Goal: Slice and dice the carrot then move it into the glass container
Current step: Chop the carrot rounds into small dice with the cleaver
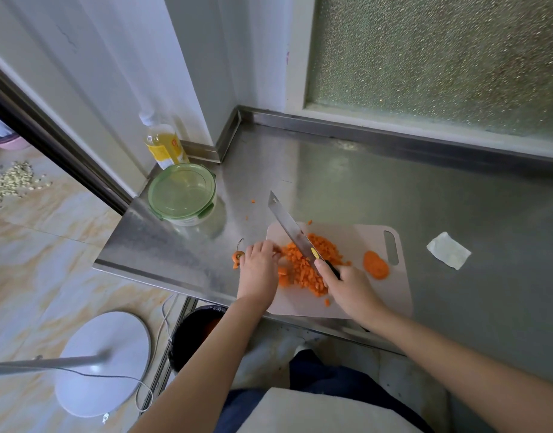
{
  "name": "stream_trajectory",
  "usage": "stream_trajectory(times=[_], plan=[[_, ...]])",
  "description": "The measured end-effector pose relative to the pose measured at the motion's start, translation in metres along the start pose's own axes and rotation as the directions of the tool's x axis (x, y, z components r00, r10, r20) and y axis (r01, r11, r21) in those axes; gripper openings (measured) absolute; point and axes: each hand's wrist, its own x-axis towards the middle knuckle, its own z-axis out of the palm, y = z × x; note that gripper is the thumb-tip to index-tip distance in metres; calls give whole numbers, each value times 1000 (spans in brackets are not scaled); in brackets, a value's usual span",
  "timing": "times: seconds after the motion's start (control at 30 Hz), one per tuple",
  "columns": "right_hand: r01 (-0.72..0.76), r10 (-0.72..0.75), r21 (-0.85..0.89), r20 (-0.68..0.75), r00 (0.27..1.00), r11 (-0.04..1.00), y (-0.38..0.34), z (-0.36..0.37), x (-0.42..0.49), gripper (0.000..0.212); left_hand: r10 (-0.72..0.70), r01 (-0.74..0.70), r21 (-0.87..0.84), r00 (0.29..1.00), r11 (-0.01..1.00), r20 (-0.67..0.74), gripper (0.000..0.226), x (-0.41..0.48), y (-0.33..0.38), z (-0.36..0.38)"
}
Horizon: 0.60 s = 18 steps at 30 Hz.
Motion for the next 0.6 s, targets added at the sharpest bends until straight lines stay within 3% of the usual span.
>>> stream_trajectory(times=[0.17,0.37,0.6], plan=[[-8,7,13,18,1000,1000,5,8,1,62,14,-47,180,984,982,180,18,-3,-19,5],[7,-7,11,13,1000,1000,2,11,0,65,136,-179,158,958,971,252,38,-13,-18,6],[-20,22,36,-41,999,999,0,4,-1,55,155,-165,106,983,981,97,39,-17,1,10]])
